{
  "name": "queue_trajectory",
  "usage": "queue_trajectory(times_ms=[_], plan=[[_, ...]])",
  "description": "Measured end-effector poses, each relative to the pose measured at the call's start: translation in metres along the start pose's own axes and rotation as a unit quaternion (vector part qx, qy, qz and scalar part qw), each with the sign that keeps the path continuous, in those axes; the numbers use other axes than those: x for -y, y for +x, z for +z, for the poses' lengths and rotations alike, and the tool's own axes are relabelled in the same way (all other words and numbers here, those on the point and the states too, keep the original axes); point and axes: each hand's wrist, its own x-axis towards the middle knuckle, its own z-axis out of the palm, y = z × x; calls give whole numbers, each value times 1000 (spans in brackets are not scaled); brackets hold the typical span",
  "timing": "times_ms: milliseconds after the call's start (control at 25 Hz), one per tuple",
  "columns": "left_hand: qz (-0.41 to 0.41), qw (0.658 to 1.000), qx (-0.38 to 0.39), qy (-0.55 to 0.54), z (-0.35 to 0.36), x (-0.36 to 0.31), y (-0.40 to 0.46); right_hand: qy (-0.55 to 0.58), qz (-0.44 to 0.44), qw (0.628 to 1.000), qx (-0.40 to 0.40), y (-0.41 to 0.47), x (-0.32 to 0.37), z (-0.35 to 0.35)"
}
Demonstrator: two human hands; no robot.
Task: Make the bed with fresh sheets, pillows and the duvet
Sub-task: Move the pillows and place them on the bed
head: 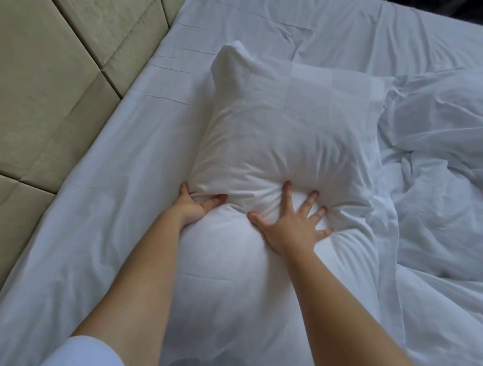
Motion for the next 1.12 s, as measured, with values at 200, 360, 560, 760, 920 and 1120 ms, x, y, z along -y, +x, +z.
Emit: queue_trajectory(times_ms=[200, 360, 560, 760, 920, 1120], plan=[[11, 999, -50, 16, 7, -21, -31, 9, -4, 1000, 3, -8, -5, -13], [51, 993, -100, 18, 1, -59, -68, 60, -1, 998, 16, -20, -3, -52], [184, 956, -222, 47, -34, -142, -118, 193, -65, 979, -10, -33, 48, -117], [260, 897, -351, 73, -112, -179, -147, 226, -162, 960, 14, -52, 114, -132], [272, 850, -443, 78, -201, -178, -141, 172, -243, 954, 36, -70, 185, -133], [115, 904, -332, 244, -288, -136, -95, 120, -280, 952, 44, -76, 231, -107]])
